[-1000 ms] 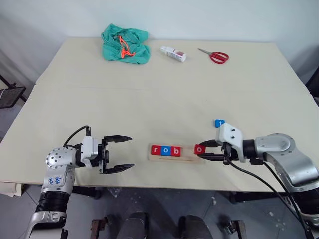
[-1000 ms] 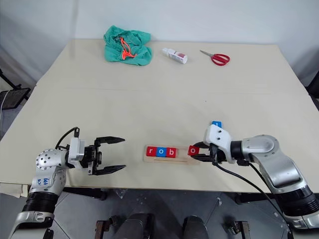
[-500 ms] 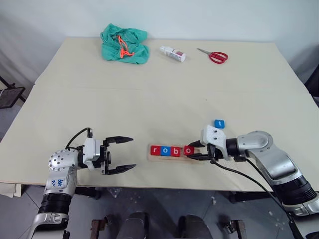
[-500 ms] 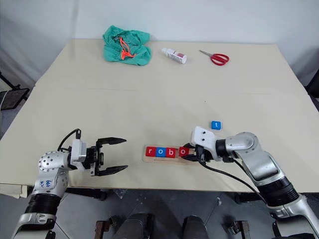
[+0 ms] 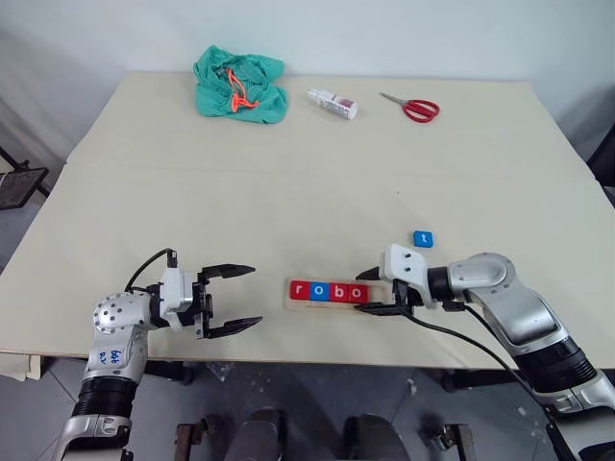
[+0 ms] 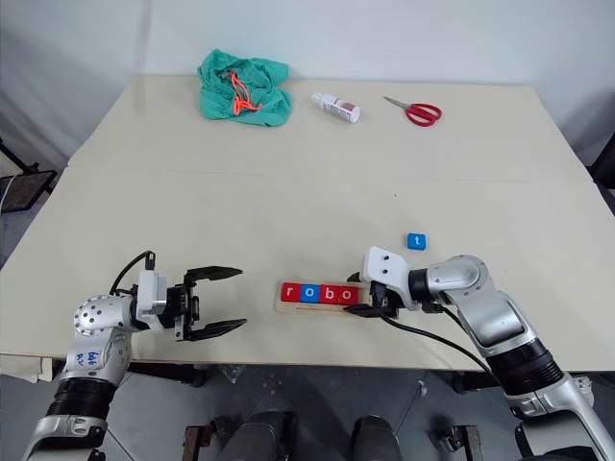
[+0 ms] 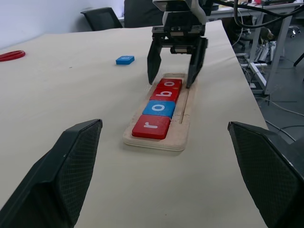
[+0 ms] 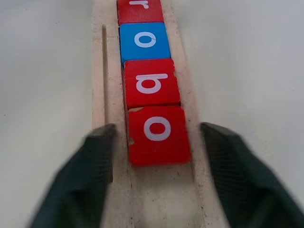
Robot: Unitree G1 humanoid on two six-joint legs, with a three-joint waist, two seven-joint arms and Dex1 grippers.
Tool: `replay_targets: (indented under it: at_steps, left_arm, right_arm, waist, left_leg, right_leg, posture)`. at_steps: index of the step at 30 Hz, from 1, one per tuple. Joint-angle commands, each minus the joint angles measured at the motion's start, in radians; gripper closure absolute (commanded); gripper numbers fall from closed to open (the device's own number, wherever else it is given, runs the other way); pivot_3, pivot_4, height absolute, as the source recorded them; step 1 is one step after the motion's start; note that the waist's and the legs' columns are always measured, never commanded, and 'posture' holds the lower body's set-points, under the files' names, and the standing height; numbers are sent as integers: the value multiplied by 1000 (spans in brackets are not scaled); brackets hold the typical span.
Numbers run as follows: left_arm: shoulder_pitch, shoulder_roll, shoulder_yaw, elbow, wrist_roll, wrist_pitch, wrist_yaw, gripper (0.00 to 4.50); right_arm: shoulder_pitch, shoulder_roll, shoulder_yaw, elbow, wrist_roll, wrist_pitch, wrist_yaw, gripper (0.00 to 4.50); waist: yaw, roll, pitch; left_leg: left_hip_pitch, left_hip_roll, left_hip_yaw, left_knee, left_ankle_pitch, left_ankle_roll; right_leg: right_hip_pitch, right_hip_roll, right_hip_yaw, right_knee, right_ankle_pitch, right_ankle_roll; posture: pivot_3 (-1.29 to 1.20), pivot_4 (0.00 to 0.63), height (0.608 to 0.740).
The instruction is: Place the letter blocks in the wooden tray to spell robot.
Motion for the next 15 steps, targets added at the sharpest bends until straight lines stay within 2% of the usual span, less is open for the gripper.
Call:
replay_targets:
  at_steps: [1, 9, 15]
  left_arm:
    - [-3, 0, 6, -19, -6, -19, 1, 0]
    - [-29, -4, 0, 11, -1, -29, -4, 0]
    - [-59, -11, -6, 47, 2, -36, -14, 0]
  right_arm:
    - [-10, 0, -21, -36, 10, -8, 3, 24]
    - [52, -48, -127, -156, 107, 109, -4, 24]
    - [165, -30, -358, -185, 150, 217, -198, 24]
  waist:
    - [0, 0, 0]
    - [4, 0, 0]
    - [7, 0, 0]
  left_leg:
    - [0, 0, 0, 0, 0, 0]
    - [0, 0, 0, 0, 0, 0]
    - [0, -1, 0, 0, 0, 0]
  right_leg:
    - [0, 0, 0, 0, 0, 0]
    - [0, 0, 0, 0, 0, 0]
    - [0, 0, 0, 0, 0, 0]
  posture:
    - [0, 150, 740]
    - [0, 150, 740]
    - [0, 150, 740]
